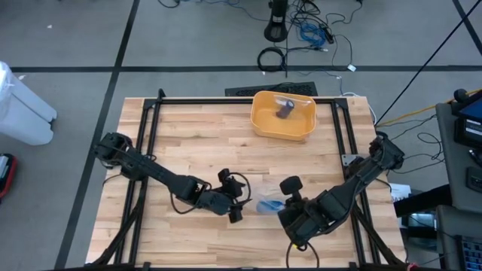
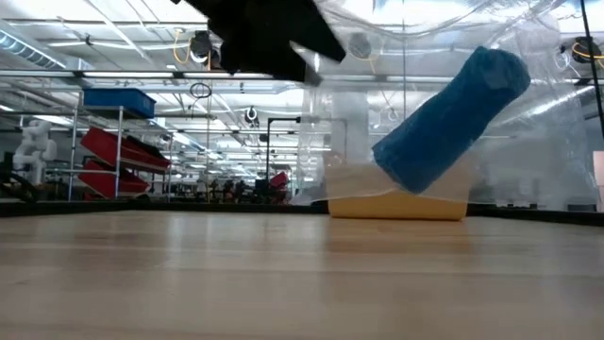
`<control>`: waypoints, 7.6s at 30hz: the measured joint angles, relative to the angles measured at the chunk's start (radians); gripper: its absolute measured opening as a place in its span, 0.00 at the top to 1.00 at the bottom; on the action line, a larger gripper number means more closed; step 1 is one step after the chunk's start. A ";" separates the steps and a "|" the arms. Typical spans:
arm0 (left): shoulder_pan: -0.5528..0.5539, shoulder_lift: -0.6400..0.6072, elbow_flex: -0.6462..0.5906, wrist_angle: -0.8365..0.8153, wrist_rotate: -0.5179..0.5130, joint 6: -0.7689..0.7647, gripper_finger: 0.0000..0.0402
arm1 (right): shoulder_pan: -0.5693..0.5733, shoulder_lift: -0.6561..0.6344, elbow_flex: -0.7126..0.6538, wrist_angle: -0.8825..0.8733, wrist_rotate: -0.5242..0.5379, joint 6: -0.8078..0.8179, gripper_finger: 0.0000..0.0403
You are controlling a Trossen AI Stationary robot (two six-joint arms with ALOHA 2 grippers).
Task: Roll bandage
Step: Close the transparent zip bag
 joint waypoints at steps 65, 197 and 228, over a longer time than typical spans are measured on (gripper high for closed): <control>-0.066 -0.036 0.000 0.001 0.181 0.098 1.00 | -0.153 0.045 -0.025 0.596 -0.032 0.064 0.44; -0.174 -0.154 0.001 -0.124 -0.082 0.174 1.00 | -0.224 -0.036 -0.215 0.816 -0.181 0.044 0.85; -0.171 -0.153 0.000 -0.119 -0.106 0.173 1.00 | -0.241 0.003 -0.214 0.754 -0.163 -0.134 0.99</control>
